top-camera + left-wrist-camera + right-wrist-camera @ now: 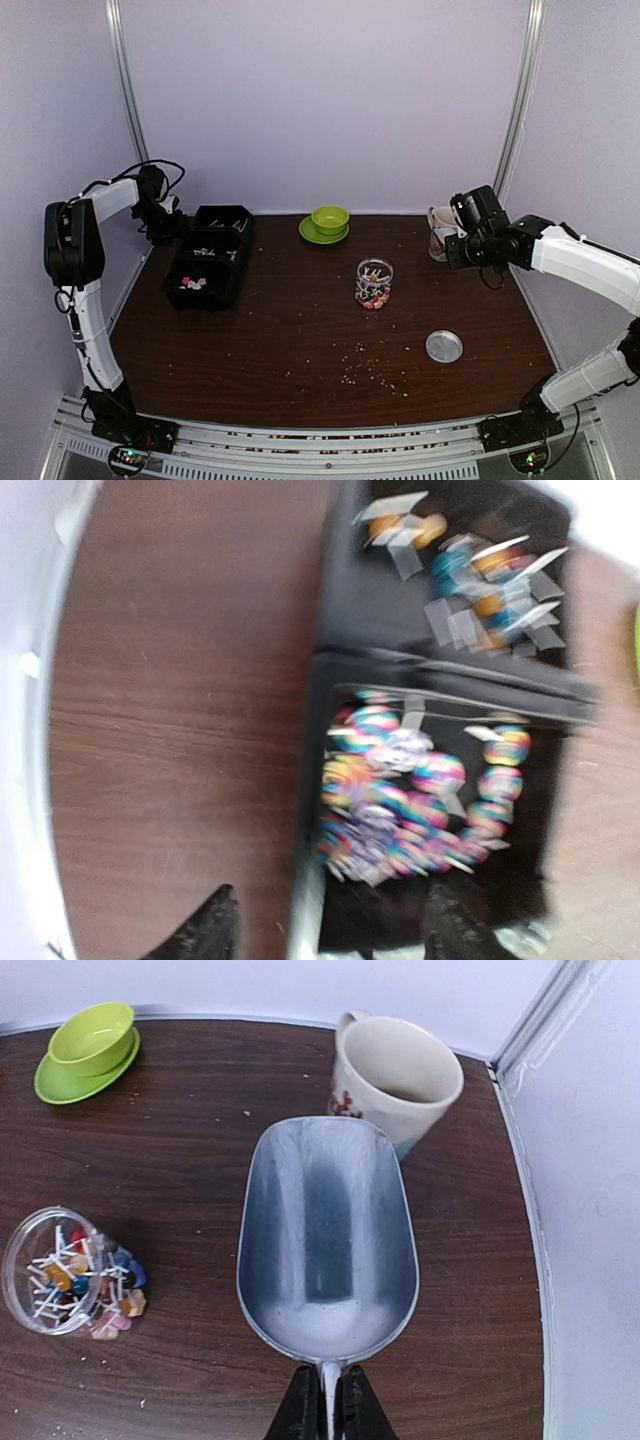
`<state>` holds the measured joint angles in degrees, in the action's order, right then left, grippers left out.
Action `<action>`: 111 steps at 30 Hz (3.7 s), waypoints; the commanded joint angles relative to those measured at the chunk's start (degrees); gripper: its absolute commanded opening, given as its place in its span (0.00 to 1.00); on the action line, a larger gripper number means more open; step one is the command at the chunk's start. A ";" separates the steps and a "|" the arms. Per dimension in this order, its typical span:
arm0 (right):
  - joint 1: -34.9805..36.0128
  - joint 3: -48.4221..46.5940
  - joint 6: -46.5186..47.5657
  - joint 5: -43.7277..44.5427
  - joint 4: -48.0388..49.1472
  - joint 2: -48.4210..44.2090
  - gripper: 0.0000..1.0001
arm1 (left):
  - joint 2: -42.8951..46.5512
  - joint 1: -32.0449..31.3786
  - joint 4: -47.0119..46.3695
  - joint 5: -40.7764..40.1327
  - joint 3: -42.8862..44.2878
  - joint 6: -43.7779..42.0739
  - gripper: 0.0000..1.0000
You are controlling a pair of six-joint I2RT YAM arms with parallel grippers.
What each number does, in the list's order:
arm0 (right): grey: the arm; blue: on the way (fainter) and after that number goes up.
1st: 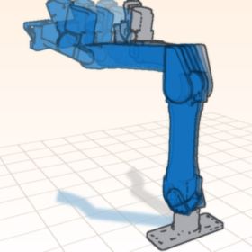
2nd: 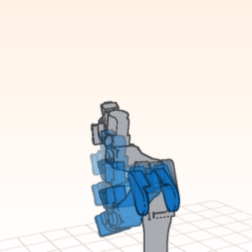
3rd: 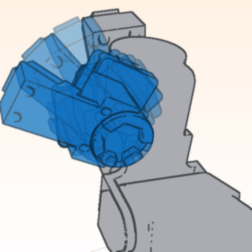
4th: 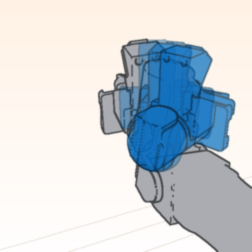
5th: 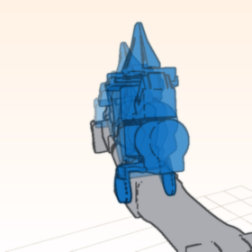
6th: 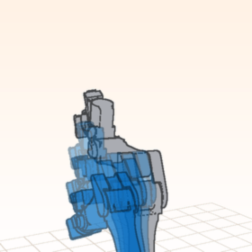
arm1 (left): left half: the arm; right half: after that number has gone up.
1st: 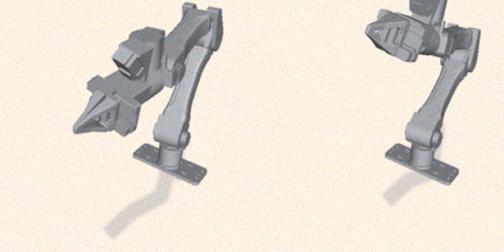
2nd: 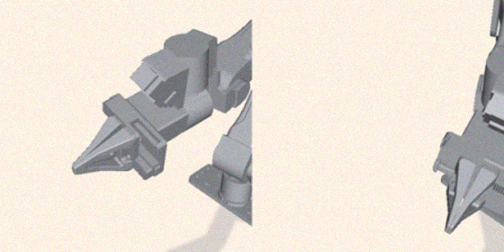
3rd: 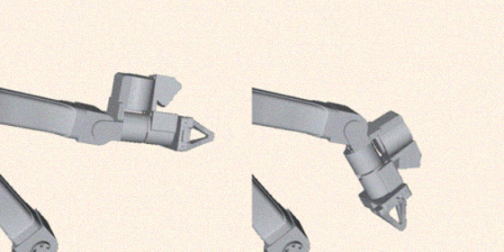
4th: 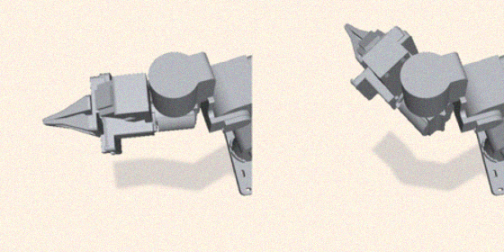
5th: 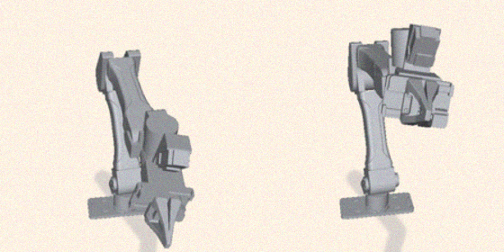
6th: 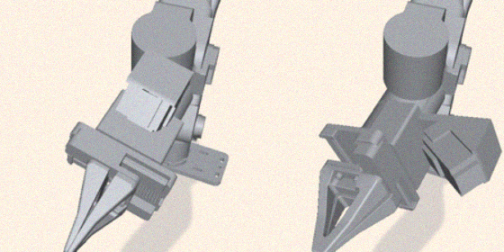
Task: Pack the candies
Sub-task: Place the plate at the corner of the board, then place the spatula at the corner of the board, then move the packing box to the packing bottle.
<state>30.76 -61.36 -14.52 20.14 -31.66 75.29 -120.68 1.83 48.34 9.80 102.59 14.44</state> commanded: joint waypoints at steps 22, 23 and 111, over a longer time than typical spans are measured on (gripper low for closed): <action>-13.78 2.45 -13.89 -1.50 4.85 16.83 0.02 | 38.45 -26.96 -14.00 -1.82 -31.74 -0.23 0.79; -14.14 2.07 -14.42 -2.13 4.97 18.24 0.02 | 38.51 -26.90 -14.36 -1.31 -31.89 -0.16 0.79; -5.10 -8.04 -30.20 -52.26 38.78 33.94 0.89 | 37.99 -26.92 -15.22 0.30 -32.27 -0.35 0.83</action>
<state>24.40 -68.10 -43.03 -29.34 3.92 107.98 -82.08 -24.86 34.50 10.11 69.84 14.90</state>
